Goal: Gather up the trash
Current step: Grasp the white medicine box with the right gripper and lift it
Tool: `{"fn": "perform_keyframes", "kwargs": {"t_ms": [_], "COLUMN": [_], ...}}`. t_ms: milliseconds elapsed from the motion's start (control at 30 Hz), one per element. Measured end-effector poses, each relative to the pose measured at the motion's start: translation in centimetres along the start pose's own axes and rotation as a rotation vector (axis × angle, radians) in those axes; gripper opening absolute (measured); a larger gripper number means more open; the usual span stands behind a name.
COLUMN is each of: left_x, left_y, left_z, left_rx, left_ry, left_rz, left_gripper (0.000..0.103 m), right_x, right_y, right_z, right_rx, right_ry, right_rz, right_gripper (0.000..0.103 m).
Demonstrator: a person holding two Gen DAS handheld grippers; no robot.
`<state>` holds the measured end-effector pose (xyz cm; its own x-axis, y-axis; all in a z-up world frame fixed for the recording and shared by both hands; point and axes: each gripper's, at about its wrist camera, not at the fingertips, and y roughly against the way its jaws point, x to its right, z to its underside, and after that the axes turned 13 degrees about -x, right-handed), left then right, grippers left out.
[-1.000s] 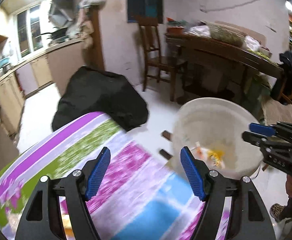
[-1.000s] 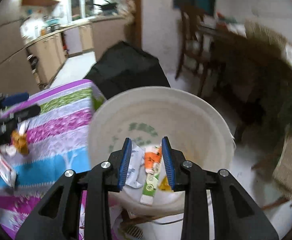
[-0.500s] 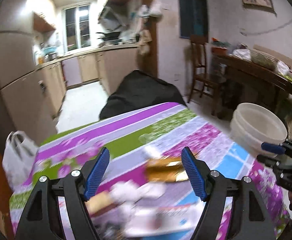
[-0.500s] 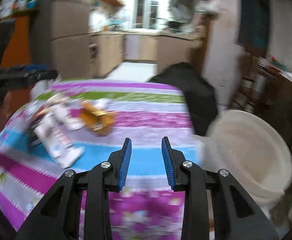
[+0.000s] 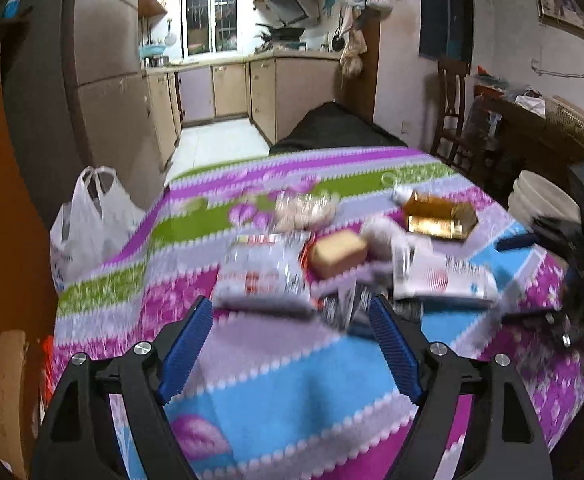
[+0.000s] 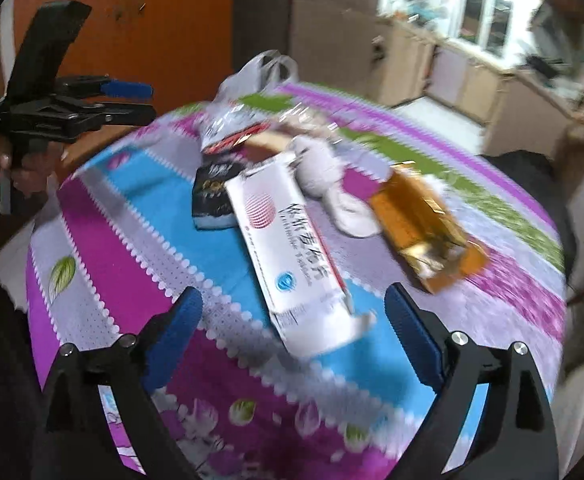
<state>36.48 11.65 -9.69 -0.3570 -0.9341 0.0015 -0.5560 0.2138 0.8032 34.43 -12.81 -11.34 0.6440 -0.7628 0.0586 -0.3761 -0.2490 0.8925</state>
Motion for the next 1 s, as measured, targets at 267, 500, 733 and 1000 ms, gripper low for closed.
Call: {"fn": "perform_keyframes", "kwargs": {"t_ms": [267,500,733,1000], "left_x": [1.6,2.1,2.1,5.1], "left_y": [-1.9,-2.8,-1.8,-3.7], "left_z": [0.4,0.5,0.7,-0.3], "left_rx": [-0.049,-0.079,-0.069,-0.123], "left_ry": [0.022,0.036,0.043,0.124], "left_rz": [0.044,0.029,0.035,0.128], "left_gripper": [0.083,0.087,0.091,0.093], "right_x": [1.1,-2.9,-8.7,-5.9], "right_y": [-4.2,-2.7,1.2,7.6], "right_z": [-2.9,-2.5,2.5,14.1], "right_rx": [-0.145,-0.109,-0.076,0.091], "right_ry": [0.056,0.024,-0.027,-0.503], "right_rz": [-0.093,-0.092,-0.192,-0.121], "right_gripper": [0.069,0.047,0.047,0.047]}}
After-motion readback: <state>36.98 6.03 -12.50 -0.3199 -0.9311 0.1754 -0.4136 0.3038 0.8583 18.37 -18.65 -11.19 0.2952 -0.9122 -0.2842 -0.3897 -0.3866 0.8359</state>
